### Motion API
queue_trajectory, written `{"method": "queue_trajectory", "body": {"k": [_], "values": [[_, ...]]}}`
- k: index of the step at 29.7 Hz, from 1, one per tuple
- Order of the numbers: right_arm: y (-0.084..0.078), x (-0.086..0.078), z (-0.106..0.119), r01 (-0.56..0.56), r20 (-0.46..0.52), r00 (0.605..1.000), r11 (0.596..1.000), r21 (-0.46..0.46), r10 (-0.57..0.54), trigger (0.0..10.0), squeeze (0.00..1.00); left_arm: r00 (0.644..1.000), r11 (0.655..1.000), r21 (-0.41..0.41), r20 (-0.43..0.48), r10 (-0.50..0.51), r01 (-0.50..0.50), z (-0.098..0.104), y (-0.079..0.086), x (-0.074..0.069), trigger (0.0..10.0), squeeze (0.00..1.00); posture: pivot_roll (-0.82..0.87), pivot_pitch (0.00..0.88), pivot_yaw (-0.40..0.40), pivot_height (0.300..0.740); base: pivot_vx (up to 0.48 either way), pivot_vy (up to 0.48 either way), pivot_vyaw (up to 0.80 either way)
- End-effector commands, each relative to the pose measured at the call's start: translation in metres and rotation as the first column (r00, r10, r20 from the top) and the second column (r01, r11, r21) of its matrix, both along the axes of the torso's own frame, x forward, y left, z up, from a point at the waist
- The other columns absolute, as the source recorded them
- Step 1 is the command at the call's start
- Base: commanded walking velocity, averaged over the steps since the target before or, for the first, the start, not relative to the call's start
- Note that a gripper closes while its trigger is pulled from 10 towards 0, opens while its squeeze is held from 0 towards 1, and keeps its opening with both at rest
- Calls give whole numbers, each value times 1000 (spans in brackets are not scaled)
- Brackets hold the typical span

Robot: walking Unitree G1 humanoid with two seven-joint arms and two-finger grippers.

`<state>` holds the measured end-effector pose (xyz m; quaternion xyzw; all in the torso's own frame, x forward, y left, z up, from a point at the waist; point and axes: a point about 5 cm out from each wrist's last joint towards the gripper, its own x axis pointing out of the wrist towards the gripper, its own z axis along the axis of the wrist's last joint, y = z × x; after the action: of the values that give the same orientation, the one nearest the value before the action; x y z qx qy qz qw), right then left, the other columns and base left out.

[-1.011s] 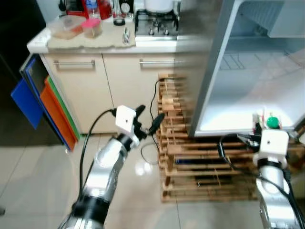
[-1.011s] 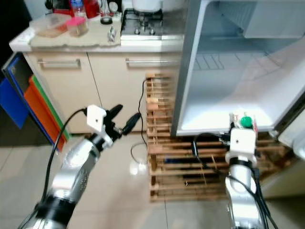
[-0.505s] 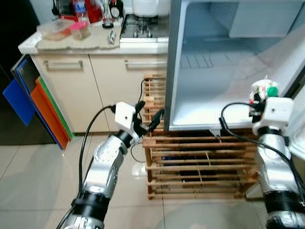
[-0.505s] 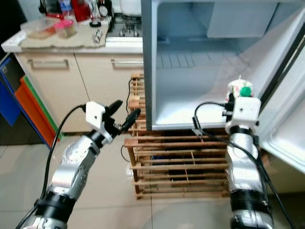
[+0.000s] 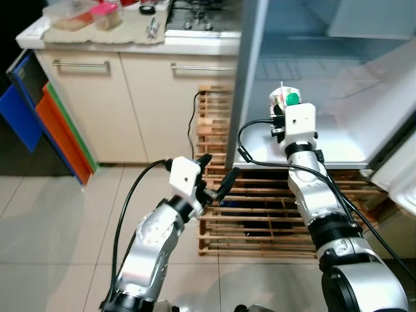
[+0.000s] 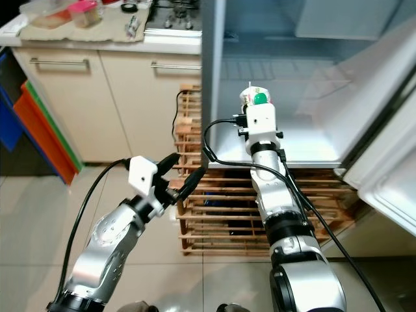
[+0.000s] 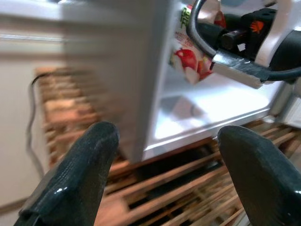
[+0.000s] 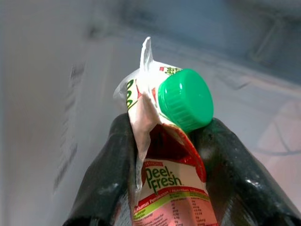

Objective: Restocking fridge

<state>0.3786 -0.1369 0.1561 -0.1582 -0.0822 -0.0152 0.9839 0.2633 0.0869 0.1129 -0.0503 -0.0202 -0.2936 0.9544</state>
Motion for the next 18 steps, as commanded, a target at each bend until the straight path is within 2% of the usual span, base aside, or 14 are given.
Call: {"method": "queue_trajectory", "body": {"k": [1, 2, 4, 8, 12, 13, 15, 16, 17, 18], "values": [[-1, 5, 5, 22, 10, 1000, 999, -31, -22, 10000, 0, 1000, 1000, -1, -22, 12, -12, 0, 1, -8, 10000, 0, 217, 244, -37, 740, 0, 0, 0], [1, 6, 7, 19, 18, 1000, 999, -41, -18, 10000, 0, 999, 1000, 1, -38, 25, -25, -1, 4, -18, 10000, 0, 235, 267, -38, 740, 0, 0, 0], [1, 8, 7, 31, 12, 999, 999, -41, -30, 10000, 0, 998, 999, 5, -56, 36, -36, -2, 6, -26, 10000, 0, 244, 283, -36, 740, 0, 0, 0], [5, 9, 0, 44, -30, 999, 999, -10, -44, 10000, 0, 995, 999, 11, -86, 50, -49, -3, 10, -37, 10000, 0, 257, 317, -22, 740, 0, 0, 0], [8, 10, -1, 43, -44, 998, 998, 39, -42, 10000, 0, 994, 999, 14, -97, 48, -47, -2, 10, -41, 10000, 0, 258, 331, -13, 740, 0, 0, 0], [7, 11, -4, 57, -81, 996, 990, 128, -47, 10000, 0, 993, 999, 16, -109, 50, -48, -1, 11, -44, 10000, 0, 259, 337, -10, 740, 0, 0, 0], [6, 12, -6, 71, -109, 993, 979, 193, -51, 10000, 0, 992, 999, 18, -117, 50, -48, 0, 10, -46, 10000, 0, 259, 341, -6, 740, 0, 0, 0], [6, 12, -6, 71, -109, 993, 979, 193, -51, 10000, 0, 992, 999, 18, -117, 50, -48, 0, 10, -46, 10000, 0, 259, 341, -6, 740, 0, 0, 0], [6, 12, -7, 79, -119, 991, 974, 214, -54, 10000, 1000, 992, 999, 19, -120, 50, -48, 0, 10, -47, 10000, 0, 259, 341, -6, 740, 0, 0, 0], [5, 12, -9, 85, -130, 990, 967, 238, -55, 10000, 1000, 991, 999, 19, -124, 49, -47, 1, 9, -47, 10000, 0, 259, 343, -4, 740, 0, 0, 0]]}}
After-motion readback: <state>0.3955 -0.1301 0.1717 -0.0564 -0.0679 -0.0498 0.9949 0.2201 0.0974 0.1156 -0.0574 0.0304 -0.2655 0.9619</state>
